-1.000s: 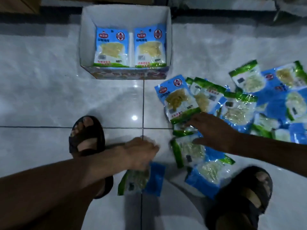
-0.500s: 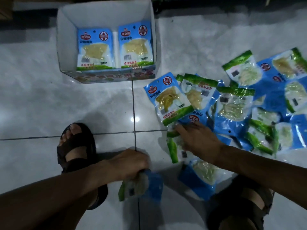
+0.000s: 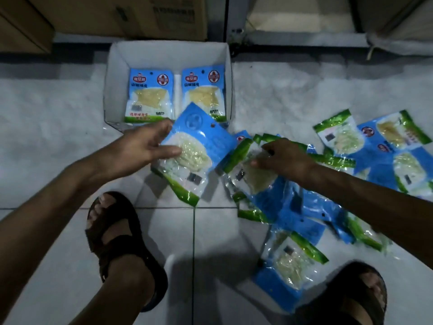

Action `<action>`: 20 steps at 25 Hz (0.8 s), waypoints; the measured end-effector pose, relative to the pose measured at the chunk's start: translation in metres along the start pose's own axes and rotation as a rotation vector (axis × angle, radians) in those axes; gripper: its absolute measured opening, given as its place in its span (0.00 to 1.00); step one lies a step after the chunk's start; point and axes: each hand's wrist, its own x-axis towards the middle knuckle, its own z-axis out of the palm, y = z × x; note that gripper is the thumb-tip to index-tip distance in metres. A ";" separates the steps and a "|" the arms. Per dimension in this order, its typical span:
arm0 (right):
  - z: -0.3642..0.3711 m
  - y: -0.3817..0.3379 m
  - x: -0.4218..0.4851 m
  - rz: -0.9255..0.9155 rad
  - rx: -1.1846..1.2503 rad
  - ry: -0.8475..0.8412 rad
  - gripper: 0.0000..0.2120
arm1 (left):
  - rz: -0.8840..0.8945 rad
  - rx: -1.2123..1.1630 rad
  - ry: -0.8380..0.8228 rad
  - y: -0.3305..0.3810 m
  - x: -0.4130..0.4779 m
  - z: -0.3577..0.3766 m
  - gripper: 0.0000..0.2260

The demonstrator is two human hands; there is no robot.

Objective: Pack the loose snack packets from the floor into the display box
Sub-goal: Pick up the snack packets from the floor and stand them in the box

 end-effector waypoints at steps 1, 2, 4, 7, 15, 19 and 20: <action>0.005 -0.003 0.012 0.009 -0.091 0.021 0.12 | 0.018 -0.005 0.105 0.001 0.001 0.000 0.07; 0.012 -0.006 0.022 0.004 -0.177 0.040 0.12 | 0.016 0.006 0.214 -0.002 0.003 0.001 0.07; 0.022 -0.007 0.039 -0.022 -0.253 0.084 0.14 | -0.022 -0.024 0.360 -0.007 0.009 0.002 0.10; 0.030 -0.005 0.050 -0.020 -0.339 0.058 0.17 | -0.026 -0.089 0.465 -0.006 0.013 0.000 0.18; 0.016 -0.023 0.027 0.017 -0.112 0.072 0.08 | 0.139 0.047 0.512 -0.006 0.015 -0.005 0.14; -0.014 -0.030 -0.024 0.001 0.031 0.062 0.11 | 0.101 0.050 0.616 0.004 0.019 -0.002 0.14; -0.025 -0.038 -0.036 -0.005 0.113 0.028 0.12 | 0.083 0.042 0.647 0.007 0.019 -0.003 0.14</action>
